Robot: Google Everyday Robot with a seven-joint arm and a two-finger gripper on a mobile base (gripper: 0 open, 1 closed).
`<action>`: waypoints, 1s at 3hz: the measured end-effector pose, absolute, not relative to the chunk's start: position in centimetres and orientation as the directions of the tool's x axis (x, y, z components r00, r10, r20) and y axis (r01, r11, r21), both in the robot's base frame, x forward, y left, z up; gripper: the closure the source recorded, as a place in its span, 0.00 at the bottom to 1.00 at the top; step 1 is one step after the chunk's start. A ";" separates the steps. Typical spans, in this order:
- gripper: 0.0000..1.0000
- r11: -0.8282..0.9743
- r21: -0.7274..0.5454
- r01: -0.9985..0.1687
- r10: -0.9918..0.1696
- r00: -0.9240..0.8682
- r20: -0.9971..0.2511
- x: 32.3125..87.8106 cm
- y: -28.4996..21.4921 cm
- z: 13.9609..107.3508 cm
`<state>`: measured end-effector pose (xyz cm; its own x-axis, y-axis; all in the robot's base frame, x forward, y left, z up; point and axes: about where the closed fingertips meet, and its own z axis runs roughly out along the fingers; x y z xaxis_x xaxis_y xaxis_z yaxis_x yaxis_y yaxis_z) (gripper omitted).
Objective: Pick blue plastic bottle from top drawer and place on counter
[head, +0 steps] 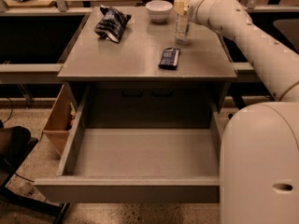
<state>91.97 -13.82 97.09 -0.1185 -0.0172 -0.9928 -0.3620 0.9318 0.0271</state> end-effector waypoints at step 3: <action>0.51 0.941 0.030 -0.338 -0.010 -0.115 -0.993 92.1 -13.4 95.2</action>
Offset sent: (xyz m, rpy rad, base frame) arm 0.0009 0.0041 -0.0192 0.0044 -0.0035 -0.0253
